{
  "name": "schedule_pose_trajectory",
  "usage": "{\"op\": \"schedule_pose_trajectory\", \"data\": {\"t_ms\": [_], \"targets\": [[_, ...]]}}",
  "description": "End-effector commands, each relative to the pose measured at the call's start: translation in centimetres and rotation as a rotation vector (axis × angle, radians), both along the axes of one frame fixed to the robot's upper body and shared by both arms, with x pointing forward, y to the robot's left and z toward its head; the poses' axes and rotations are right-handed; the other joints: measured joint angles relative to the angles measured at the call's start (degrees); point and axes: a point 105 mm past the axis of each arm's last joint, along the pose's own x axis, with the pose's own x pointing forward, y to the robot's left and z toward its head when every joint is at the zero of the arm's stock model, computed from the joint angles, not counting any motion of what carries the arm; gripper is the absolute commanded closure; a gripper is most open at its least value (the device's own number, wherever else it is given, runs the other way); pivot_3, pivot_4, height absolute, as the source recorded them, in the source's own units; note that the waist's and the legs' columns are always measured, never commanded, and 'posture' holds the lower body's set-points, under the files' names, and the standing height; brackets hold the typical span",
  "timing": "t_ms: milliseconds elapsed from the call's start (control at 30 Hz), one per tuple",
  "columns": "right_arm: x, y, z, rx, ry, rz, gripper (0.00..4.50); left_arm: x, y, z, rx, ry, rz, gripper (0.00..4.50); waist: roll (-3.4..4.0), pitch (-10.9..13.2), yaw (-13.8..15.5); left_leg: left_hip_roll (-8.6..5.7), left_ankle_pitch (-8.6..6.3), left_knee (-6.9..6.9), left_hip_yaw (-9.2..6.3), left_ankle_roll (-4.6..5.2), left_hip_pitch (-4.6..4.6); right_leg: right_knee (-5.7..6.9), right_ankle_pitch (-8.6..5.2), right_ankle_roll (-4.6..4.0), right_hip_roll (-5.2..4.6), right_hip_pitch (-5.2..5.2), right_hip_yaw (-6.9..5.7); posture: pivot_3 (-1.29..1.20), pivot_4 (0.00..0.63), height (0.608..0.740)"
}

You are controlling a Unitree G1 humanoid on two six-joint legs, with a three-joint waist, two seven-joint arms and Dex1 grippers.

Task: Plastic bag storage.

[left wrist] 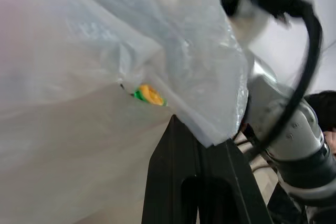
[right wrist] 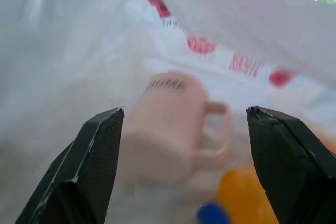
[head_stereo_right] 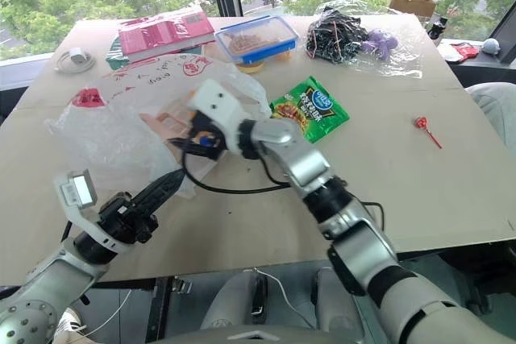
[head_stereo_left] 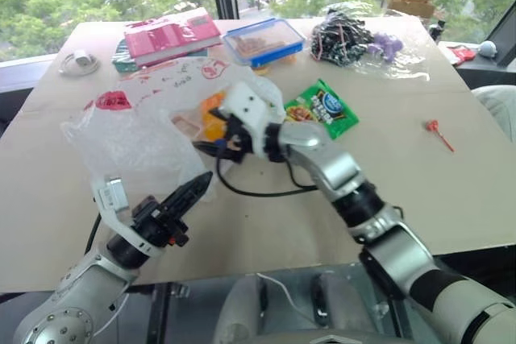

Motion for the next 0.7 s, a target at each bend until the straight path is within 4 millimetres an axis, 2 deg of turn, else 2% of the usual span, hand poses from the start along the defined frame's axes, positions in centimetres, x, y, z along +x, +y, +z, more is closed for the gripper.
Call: {"op": "schedule_pose_trajectory", "data": {"t_ms": [33,200,300,400,467,533,567,600,700], "targets": [[-1.0,-3.4,3.2,0.040,-0.052,-0.046,0.74,0.2,0.1,0.4,-0.003,-0.038,-0.016,4.50,-0.01,0.0,0.3,0.00,0.00,0.01,0.01,0.00,0.01,0.00,0.00,0.00,0.00,0.00,0.00,0.00,0.150,0.740],[-0.8,-9.2,3.7,-0.003,-0.034,-0.225,0.74,0.4,0.3,0.1,-0.015,-0.044,-0.026,4.50,0.01,0.0,0.3,0.04,0.00,-0.05,0.04,0.00,0.07,0.02,-0.01,-0.01,0.12,-0.03,0.03,0.00,0.150,0.740],[0.5,-13.8,3.5,-0.051,-0.030,-0.410,0.74,0.5,0.1,0.4,-0.024,-0.055,-0.035,4.50,0.01,0.0,0.6,0.03,0.00,-0.07,0.06,0.00,0.06,0.01,-0.01,-0.01,0.12,-0.05,0.06,0.00,0.150,0.740],[2.2,-18.6,2.3,-0.122,-0.006,-0.611,0.74,0.8,0.0,0.9,-0.030,-0.066,-0.037,4.50,-0.01,0.0,0.8,0.01,0.00,-0.05,0.10,0.01,0.05,-0.02,-0.01,-0.01,0.07,-0.02,0.10,0.00,0.150,0.740],[2.8,-21.0,1.3,-0.174,0.015,-0.691,0.74,1.0,0.0,1.0,-0.025,-0.071,-0.037,4.50,-0.02,0.0,0.7,0.00,0.00,-0.01,0.10,0.01,0.05,-0.02,-0.01,-0.01,0.07,0.00,0.11,0.00,0.150,0.740],[2.9,-21.9,1.0,-0.187,0.019,-0.711,0.74,1.2,0.0,1.2,-0.022,-0.072,-0.036,4.50,-0.02,0.0,0.7,-0.02,0.00,-0.01,0.13,0.01,0.06,-0.02,-0.01,-0.01,0.09,-0.01,0.15,0.00,0.150,0.740],[2.8,-21.9,1.0,-0.183,0.019,-0.712,0.17,1.3,0.0,1.2,-0.020,-0.073,-0.036,4.50,-0.01,0.0,0.6,-0.02,0.00,-0.01,0.14,0.01,0.06,-0.02,-0.01,0.00,0.12,-0.01,0.16,0.00,0.150,0.740],[2.6,-21.4,0.9,-0.204,-0.009,-0.694,0.04,1.4,-0.1,1.3,-0.015,-0.075,-0.037,4.50,-0.01,0.0,0.4,-0.02,0.00,-0.01,0.17,0.02,0.06,-0.02,-0.01,0.00,0.16,-0.02,0.20,0.00,0.150,0.740],[2.1,-18.7,-0.4,-0.267,-0.104,-0.661,0.04,1.8,-0.3,1.5,-0.008,-0.077,-0.034,4.50,-0.01,0.0,0.1,0.02,0.00,-0.03,0.21,0.02,0.10,-0.01,-0.01,0.01,0.32,-0.05,0.27,0.00,0.150,0.740]]}}
